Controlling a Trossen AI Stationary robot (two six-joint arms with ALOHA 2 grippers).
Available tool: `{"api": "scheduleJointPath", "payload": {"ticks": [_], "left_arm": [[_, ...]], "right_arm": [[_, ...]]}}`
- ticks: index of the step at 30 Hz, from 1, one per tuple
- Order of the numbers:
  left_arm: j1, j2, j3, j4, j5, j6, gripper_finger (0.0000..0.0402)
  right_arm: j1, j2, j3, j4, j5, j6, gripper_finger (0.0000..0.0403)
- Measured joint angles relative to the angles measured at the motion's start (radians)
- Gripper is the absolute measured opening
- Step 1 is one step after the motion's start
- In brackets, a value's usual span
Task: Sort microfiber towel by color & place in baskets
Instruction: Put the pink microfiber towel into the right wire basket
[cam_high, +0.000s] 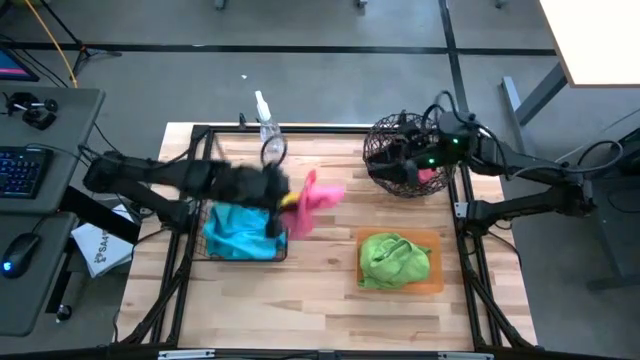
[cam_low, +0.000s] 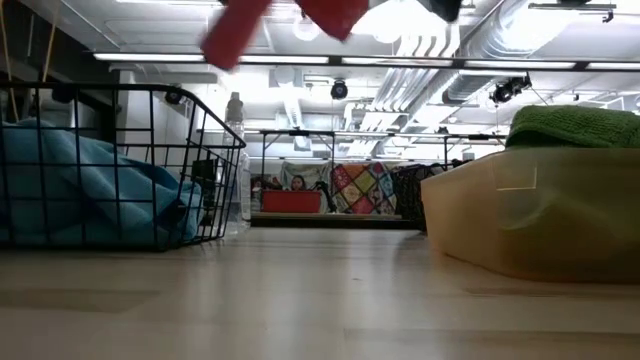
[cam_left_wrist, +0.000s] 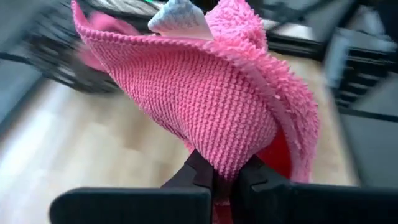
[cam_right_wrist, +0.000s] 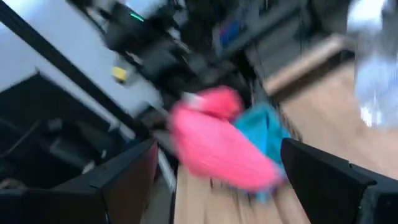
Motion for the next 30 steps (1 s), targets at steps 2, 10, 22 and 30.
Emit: {"api": "scheduleJointPath", "payload": {"ticks": [2,10,22,30], "left_arm": [[0.075,0.026,0.013,0.014,0.001,0.073,0.0001],[0.209,0.09,0.017,0.222,0.033,0.25,0.0001],[0.25,0.175,0.017,0.267,0.058,0.294,0.0],[0.249,0.187,0.017,0.298,0.058,0.304,0.0018]], "right_arm": [[0.041,0.008,0.0,0.086,0.083,-0.007,0.0336],[0.149,0.119,0.0,0.219,0.338,0.001,0.0336],[0.165,0.3,0.0,0.254,0.401,0.134,0.0336],[0.164,0.328,0.0,0.255,0.419,0.203,0.0283]]}}
